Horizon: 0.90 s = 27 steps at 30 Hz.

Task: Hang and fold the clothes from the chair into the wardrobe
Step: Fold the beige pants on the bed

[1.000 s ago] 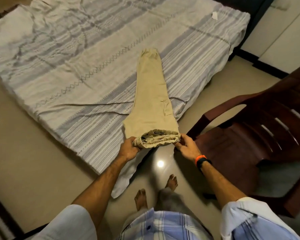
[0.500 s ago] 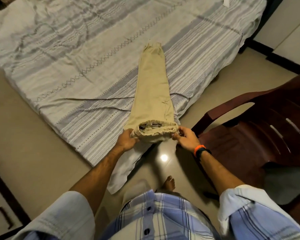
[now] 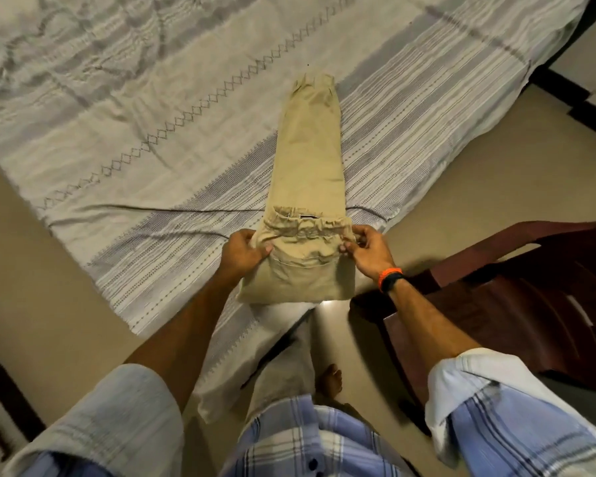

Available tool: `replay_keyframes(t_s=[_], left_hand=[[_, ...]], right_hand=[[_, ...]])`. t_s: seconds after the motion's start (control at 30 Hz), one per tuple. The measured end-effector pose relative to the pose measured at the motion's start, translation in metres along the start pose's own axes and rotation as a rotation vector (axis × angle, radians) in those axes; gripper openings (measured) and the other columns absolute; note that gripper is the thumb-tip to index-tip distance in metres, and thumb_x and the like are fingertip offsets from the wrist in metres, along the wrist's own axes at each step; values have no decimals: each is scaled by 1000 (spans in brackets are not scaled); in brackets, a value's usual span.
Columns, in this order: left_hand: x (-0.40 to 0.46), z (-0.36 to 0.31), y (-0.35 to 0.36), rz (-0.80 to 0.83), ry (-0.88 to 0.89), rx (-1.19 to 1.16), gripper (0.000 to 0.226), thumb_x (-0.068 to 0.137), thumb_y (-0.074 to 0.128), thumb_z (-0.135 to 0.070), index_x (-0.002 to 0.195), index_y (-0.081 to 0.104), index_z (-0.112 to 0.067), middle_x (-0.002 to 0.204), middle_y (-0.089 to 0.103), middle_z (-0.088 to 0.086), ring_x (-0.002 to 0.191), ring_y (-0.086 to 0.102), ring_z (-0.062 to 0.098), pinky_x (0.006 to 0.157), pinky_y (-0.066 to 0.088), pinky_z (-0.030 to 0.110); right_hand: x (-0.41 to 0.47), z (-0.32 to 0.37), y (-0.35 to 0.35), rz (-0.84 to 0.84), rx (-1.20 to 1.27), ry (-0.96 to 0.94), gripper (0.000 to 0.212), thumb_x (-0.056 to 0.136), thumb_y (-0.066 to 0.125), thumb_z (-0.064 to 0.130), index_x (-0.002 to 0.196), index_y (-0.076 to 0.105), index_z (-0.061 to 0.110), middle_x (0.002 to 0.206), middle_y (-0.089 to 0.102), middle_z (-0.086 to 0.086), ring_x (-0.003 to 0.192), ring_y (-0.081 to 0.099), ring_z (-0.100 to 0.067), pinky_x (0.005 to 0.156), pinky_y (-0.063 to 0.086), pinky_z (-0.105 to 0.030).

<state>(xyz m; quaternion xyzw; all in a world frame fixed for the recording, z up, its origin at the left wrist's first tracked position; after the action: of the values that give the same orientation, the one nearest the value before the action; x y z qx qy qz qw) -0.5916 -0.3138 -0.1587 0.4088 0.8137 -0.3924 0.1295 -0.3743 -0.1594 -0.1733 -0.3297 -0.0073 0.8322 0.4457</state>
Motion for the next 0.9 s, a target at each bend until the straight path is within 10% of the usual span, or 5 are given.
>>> replay_keyframes(t_s=[0.4,0.53,0.9], left_hand=[[157,-12,32,135,-96,-75,32,91,68,-32,118,67,-17,109,69,2,103,64,24,92,54,44],[197,-25,33,53,-79,-225,17,93,65,-20,108,67,-14,93,65,-3,89,62,15,71,52,26],[215,33,43,193,-305,109,68,73,82,-38,129,55,-11,119,62,2,111,59,26,95,52,45]], right_hand=[[152,0,6,-110,-169,148,17,90,68,16,106,64,21,100,70,-2,97,65,-20,98,50,-42],[194,14,9,-159,-3,78,18,90,68,12,102,64,24,89,69,4,93,65,-15,97,52,-42],[191,-36,35,-44,-247,348,53,77,78,39,120,61,14,109,68,2,101,62,-18,86,45,-25]])
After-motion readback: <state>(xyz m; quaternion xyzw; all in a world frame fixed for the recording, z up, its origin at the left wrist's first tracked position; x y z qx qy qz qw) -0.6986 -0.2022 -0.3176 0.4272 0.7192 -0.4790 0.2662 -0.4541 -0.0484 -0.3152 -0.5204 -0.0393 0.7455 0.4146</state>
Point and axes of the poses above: each hand's wrist, its own x-axis towards the middle knuckle, its own y-axis out of the palm, z = x × y, the point moved 4 cm from there along x, towards the middle knuckle
